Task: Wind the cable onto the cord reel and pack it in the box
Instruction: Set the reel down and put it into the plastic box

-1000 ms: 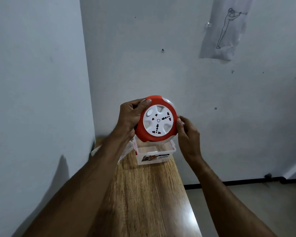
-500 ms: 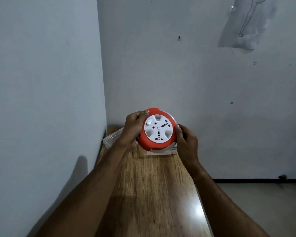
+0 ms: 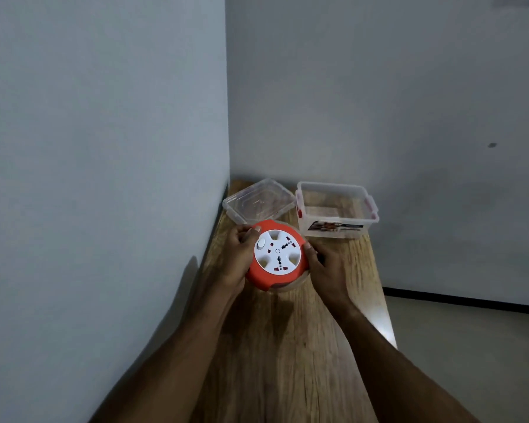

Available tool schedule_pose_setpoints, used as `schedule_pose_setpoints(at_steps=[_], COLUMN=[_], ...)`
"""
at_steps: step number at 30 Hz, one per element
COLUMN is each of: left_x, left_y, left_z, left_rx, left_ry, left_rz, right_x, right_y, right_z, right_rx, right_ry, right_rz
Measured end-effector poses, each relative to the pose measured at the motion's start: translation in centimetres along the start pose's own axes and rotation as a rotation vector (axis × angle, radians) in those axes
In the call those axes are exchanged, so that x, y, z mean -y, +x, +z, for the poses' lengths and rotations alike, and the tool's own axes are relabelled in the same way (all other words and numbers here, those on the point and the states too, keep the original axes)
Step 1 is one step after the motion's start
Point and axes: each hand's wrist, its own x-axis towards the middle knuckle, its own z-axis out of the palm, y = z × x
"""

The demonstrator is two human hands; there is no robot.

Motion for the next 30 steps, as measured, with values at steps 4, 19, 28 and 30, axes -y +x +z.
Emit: schedule_pose_setpoints(at_steps=[4,19,28,30], left_x=[3.2,9.8,9.5,9.4], left_y=[-1.2,-2.8,-1.9,-1.9], left_z=[-1.6,-4.1,-4.0,-4.0], left_rx=[-0.101,-0.257,-0.275,-0.283], left_ry=[0.054,0.321,0.524,0.543], left_rz=[-0.065,-0.07,-0.003,-0.008], right_x=[-3.1,-6.8,-7.0,-6.9], right_y=[-1.8,-5.5,-5.1,-5.2], right_z=[1.7,4.5,5.0,5.1], right_rx=[0.094,0.233,0.259,0.259], right_ry=[-0.055,-0.443,-0.635,-0.656], right_rz=[0.085,0.178,0.147,0.131])
